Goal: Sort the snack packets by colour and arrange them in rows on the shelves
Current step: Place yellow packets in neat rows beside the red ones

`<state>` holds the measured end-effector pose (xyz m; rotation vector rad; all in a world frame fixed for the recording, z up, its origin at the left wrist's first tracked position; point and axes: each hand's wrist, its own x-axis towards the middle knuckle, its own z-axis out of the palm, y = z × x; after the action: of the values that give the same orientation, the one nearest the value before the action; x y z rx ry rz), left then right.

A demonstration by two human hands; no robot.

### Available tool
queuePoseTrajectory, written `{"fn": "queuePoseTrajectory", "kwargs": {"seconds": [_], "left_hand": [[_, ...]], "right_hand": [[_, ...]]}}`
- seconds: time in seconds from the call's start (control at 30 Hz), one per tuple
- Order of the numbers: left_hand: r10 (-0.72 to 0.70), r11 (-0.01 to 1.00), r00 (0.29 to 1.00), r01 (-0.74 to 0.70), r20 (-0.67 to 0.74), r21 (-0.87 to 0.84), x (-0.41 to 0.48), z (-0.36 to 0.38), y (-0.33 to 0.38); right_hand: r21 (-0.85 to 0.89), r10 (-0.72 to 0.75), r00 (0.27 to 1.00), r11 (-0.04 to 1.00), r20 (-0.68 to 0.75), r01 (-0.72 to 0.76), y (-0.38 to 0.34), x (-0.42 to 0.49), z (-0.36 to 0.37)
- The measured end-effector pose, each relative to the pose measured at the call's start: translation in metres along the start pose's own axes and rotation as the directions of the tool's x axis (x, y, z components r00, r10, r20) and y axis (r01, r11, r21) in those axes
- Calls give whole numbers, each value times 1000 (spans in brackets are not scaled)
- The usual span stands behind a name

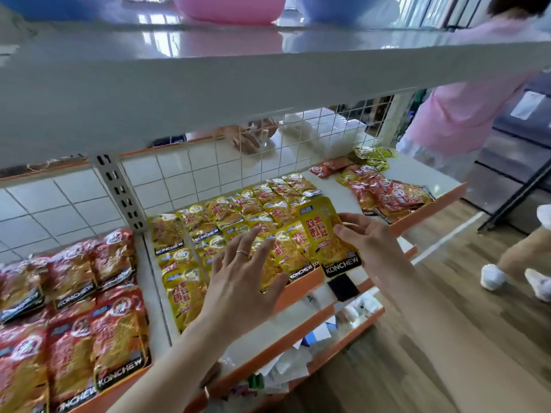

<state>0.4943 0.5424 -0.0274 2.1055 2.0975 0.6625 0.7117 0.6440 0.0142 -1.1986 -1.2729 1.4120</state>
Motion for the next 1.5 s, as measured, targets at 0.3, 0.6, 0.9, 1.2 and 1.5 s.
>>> {"fn": "queuePoseTrajectory", "kwargs": {"seconds": [0.3, 0.6, 0.9, 1.2, 1.5], "left_hand": [[-149, 988, 988, 151, -37, 37, 37, 40, 22], [-284, 947, 957, 291, -62, 136, 77, 104, 76], [-389, 887, 914, 405, -117, 222, 120, 137, 111], [-373, 881, 920, 391, -118, 265, 149, 152, 116], [-368, 880, 916, 399, -162, 257, 148, 155, 117]], "right_hand": [[-86, 41, 983, 996, 177, -26, 16, 66, -26], [-155, 66, 954, 988, 294, -21, 27, 151, -86], [-215, 115, 938, 976, 326, -45, 43, 210, -103], [-299, 134, 950, 953, 282, -46, 53, 241, -95], [-518, -9, 966, 842, 259, 147, 59, 251, -80]]}}
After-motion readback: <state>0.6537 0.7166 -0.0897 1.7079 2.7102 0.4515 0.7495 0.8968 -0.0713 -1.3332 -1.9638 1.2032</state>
